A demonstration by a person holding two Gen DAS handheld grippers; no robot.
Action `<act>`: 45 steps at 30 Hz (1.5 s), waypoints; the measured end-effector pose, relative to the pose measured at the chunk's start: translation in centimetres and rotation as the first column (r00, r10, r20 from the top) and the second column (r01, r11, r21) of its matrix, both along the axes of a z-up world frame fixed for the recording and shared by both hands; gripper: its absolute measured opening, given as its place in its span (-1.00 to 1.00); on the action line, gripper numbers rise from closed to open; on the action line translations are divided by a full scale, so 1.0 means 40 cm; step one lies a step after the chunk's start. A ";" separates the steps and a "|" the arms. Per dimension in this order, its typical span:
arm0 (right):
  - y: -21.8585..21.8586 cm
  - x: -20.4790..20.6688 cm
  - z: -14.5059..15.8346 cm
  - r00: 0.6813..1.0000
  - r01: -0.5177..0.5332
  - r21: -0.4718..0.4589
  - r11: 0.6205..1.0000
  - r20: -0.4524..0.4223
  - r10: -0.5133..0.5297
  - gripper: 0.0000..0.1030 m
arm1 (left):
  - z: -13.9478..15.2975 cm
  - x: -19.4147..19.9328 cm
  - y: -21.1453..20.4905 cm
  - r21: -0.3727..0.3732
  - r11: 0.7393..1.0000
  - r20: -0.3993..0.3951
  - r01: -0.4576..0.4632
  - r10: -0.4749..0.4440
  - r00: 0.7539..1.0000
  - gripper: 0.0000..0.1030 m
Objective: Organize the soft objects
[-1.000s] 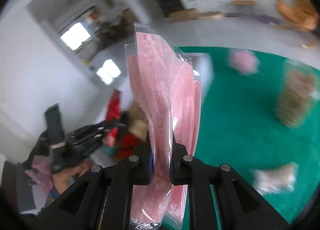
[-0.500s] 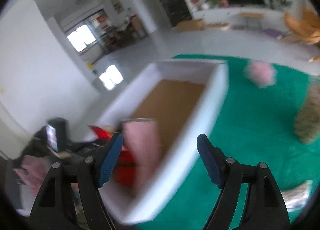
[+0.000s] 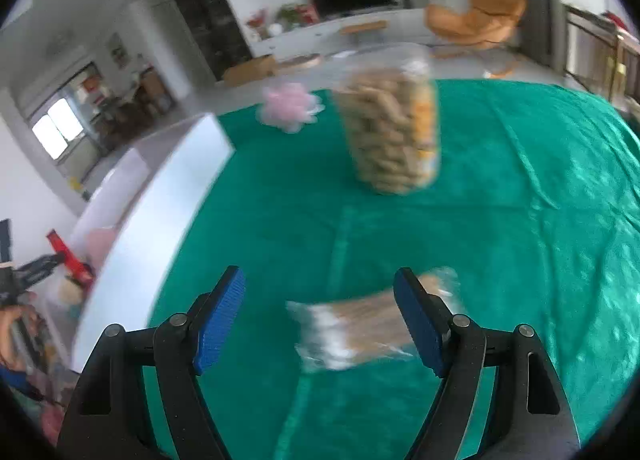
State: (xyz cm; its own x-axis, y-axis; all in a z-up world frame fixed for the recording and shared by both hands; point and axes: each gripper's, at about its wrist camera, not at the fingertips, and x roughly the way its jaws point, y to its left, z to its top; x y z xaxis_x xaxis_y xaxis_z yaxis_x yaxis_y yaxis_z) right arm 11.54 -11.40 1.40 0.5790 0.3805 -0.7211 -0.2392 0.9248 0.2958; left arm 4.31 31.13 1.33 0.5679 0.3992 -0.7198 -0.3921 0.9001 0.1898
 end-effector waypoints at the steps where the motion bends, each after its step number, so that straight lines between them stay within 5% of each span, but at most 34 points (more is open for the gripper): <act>1: -0.029 -0.009 -0.004 1.000 0.018 -0.001 1.000 -0.001 -0.018 0.54 | 0.009 -0.003 -0.011 0.017 1.000 0.009 0.011 -0.011 1.000 0.99; 4: -0.079 -0.016 -0.012 0.998 0.065 -0.010 0.998 -0.001 -0.065 0.54 | 0.027 -0.004 -0.038 0.012 0.999 0.019 0.035 -0.036 0.999 0.99; 9: -0.122 -0.045 -0.067 0.994 0.095 0.003 0.996 -0.062 -0.094 0.54 | 0.074 -0.022 -0.117 -0.139 0.978 0.117 0.154 -0.138 0.984 0.99; 14: -0.076 -0.104 -0.112 0.992 0.002 0.007 1.000 -0.126 -0.001 0.54 | 0.088 -0.032 -0.277 -0.289 0.885 0.171 0.366 -0.328 0.929 0.99; 19: 0.009 -0.148 -0.152 0.985 -0.112 -0.095 0.989 -0.143 0.098 0.54 | 0.054 -0.046 -0.461 -0.331 0.781 0.161 0.529 -0.505 0.848 0.99; 25: 0.102 -0.098 -0.220 0.983 -0.138 -0.255 0.957 -0.155 0.101 0.54 | -0.022 -0.043 -0.555 -0.427 0.734 0.085 0.528 -0.549 0.831 0.99; 29: 0.066 0.016 -0.239 0.998 -0.002 -0.317 0.949 -0.061 -0.018 0.54 | -0.048 -0.068 -0.576 -0.423 0.740 0.053 0.523 -0.556 0.830 0.99; 33: -0.109 0.134 -0.227 0.952 0.259 -0.334 0.906 -0.072 -0.299 0.53 | -0.072 -0.079 -0.587 -0.414 0.751 0.029 0.515 -0.555 0.832 0.99; 35: -0.166 0.135 -0.193 0.956 0.261 -0.276 0.925 -0.058 -0.287 0.53 | -0.095 -0.067 -0.587 -0.417 0.762 0.009 0.496 -0.542 0.840 0.99; 39: -0.187 0.044 -0.168 0.979 0.198 -0.340 0.919 0.035 -0.198 0.54 | -0.160 -0.012 -0.597 -0.428 0.782 -0.039 0.453 -0.516 0.855 0.99; 45: -0.264 -0.062 -0.224 0.955 0.295 -0.314 0.902 0.091 -0.281 0.54 | -0.271 0.123 -0.659 -0.355 0.818 -0.106 0.452 -0.516 0.850 0.99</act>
State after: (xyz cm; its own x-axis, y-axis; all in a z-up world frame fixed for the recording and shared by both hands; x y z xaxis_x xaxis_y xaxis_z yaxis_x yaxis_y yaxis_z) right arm 9.06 -21.96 -7.56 0.6615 -0.0548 -0.7479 0.0462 0.9984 -0.0323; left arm 9.22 4.76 -9.52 0.4690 -0.1489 -0.8706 0.1253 0.9869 -0.1013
